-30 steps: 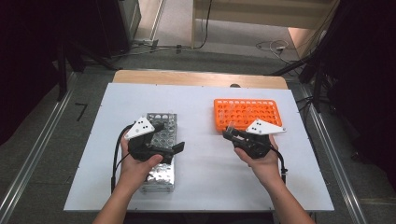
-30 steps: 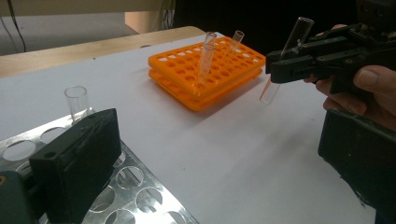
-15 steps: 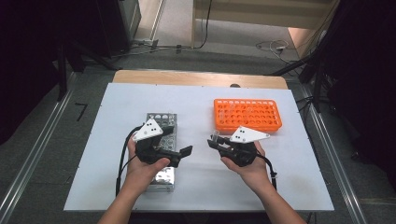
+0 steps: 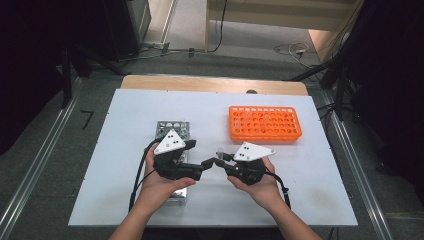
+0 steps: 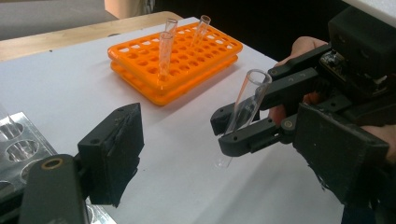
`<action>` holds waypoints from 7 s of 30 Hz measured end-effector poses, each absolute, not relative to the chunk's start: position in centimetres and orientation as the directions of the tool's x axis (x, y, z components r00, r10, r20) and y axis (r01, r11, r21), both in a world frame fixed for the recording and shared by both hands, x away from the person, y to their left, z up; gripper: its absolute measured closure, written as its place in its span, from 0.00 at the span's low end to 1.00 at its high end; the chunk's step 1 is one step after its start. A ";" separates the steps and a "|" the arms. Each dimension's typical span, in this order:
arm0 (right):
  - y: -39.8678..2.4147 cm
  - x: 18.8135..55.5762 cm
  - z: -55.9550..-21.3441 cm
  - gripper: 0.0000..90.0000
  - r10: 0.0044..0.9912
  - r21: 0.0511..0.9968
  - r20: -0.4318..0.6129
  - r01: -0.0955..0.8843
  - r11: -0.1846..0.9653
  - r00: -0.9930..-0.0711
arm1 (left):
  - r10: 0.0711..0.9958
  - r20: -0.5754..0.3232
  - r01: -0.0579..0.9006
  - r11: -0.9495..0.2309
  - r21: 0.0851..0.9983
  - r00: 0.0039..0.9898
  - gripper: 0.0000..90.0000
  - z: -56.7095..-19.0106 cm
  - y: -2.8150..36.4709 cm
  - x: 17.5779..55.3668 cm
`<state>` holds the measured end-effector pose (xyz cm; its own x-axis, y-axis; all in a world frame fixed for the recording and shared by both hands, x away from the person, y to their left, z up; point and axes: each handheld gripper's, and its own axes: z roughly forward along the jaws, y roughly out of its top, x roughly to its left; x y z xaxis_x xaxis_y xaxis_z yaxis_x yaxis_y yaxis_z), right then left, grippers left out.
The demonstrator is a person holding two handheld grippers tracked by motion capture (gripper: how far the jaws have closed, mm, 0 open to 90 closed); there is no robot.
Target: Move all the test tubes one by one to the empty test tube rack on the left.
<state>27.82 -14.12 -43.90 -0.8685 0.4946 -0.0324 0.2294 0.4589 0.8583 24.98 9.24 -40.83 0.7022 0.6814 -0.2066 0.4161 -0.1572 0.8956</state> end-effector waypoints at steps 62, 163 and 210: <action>-16.0 28.3 -43.5 0.00 0.465 0.886 0.059 0.261 0.384 -0.883 | 0.713 -0.142 0.362 -0.167 0.917 0.686 0.83 -39.6 11.5 27.3; -29.5 27.7 -44.7 0.00 0.658 0.882 0.070 0.355 0.311 -0.750 | 0.884 -0.091 0.476 -0.158 0.865 0.459 0.33 -42.1 13.5 32.0; -25.9 36.9 -43.5 0.06 0.754 0.864 0.096 0.431 0.262 -0.650 | 0.798 -0.202 0.391 -0.046 0.919 0.568 0.00 -41.4 15.4 24.8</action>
